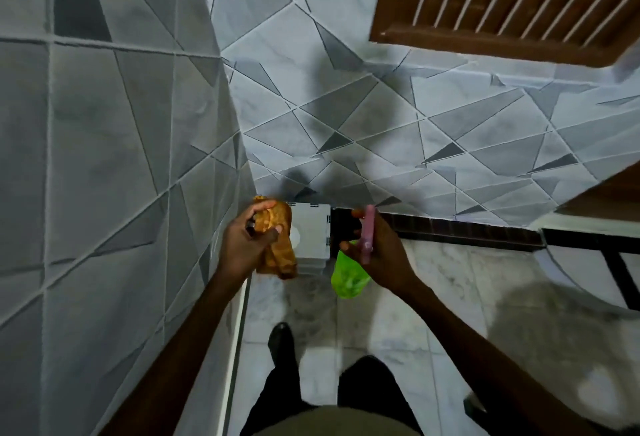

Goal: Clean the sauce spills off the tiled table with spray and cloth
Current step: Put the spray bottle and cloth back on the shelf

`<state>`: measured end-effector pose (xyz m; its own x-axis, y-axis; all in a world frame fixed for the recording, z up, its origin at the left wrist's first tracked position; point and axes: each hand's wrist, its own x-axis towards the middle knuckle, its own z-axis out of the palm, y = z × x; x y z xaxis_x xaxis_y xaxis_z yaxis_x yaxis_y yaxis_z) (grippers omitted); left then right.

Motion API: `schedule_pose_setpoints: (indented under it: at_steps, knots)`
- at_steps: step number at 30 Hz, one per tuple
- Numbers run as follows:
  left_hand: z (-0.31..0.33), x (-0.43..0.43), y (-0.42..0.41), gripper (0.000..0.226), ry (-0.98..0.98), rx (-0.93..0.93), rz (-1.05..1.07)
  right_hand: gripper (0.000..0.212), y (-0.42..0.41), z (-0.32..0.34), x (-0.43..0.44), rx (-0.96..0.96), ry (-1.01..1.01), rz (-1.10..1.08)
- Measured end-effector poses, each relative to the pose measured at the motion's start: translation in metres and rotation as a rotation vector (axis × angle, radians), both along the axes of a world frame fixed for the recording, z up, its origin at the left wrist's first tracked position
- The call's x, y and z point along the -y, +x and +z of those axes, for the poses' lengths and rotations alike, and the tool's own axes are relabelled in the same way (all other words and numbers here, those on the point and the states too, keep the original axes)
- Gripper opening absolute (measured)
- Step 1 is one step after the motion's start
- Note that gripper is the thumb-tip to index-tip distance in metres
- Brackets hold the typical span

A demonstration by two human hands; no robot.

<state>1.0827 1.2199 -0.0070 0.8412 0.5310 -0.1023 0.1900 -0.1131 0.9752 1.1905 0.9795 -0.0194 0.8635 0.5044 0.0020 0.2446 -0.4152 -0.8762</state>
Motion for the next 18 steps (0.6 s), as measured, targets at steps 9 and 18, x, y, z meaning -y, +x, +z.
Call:
schedule_pose_setpoints:
  at_steps: [9, 18]
  knots:
    - [-0.083, -0.061, 0.138, 0.048, 0.001, -0.239, -0.02, 0.093, 0.145, -0.092, -0.083, -0.09, -0.175, 0.025]
    - [-0.251, -0.106, 0.236, 0.046, -0.036, -0.349, -0.021, 0.084, 0.264, -0.273, -0.147, -0.272, -0.229, 0.062]
